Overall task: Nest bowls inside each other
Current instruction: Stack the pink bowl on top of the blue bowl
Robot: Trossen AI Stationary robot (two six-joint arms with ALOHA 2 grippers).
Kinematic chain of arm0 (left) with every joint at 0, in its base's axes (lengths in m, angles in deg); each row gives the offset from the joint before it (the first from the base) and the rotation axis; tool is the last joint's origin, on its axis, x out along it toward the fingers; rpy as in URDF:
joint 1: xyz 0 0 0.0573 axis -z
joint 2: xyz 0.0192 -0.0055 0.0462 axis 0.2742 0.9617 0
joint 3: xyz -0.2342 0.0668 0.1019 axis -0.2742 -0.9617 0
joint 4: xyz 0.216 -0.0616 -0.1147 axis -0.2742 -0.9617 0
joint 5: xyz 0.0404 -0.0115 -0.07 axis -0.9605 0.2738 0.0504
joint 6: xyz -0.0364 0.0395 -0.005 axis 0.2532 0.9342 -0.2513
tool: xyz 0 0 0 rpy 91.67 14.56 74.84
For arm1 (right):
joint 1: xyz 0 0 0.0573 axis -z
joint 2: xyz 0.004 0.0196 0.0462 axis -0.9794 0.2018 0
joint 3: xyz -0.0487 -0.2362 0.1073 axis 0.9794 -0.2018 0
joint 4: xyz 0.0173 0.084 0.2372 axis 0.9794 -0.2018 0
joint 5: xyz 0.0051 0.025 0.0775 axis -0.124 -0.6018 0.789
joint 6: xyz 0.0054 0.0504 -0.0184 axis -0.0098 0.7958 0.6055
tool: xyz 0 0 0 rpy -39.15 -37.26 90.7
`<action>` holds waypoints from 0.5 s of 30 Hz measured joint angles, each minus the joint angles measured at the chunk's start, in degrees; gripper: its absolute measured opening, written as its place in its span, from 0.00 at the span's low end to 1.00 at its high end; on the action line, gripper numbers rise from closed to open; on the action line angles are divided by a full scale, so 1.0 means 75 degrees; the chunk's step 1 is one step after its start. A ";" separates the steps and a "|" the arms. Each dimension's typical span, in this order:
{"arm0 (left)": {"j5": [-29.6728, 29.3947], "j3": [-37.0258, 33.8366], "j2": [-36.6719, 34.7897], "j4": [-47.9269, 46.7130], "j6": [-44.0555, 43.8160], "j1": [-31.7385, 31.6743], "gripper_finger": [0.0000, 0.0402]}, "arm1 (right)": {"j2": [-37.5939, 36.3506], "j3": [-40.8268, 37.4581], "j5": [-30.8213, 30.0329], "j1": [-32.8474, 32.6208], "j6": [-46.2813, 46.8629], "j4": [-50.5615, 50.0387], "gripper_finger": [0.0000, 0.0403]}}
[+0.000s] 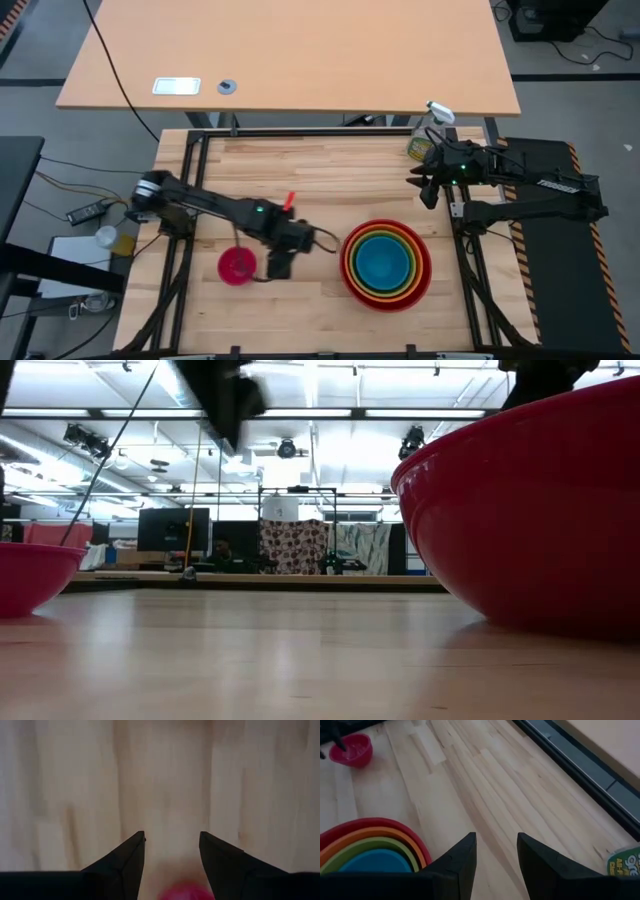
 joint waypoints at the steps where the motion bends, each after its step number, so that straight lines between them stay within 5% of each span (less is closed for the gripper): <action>1: 0.0149 -0.0400 -0.0248 -0.0007 -0.0156 0.0010 0.48 | -0.0001 0.0000 0.0000 0.0000 -0.0003 0.0049 0.37; 8: 0.1017 -0.2557 -0.1542 0.0061 -0.1244 0.0004 0.48 | 0.0006 0.0000 -0.0009 0.0000 0.0025 0.0208 0.37; 15: 0.1092 -0.3689 -0.1985 0.0241 -0.0926 0.0062 0.48 | 0.0006 0.0000 0.0001 0.0000 0.0073 0.0207 0.37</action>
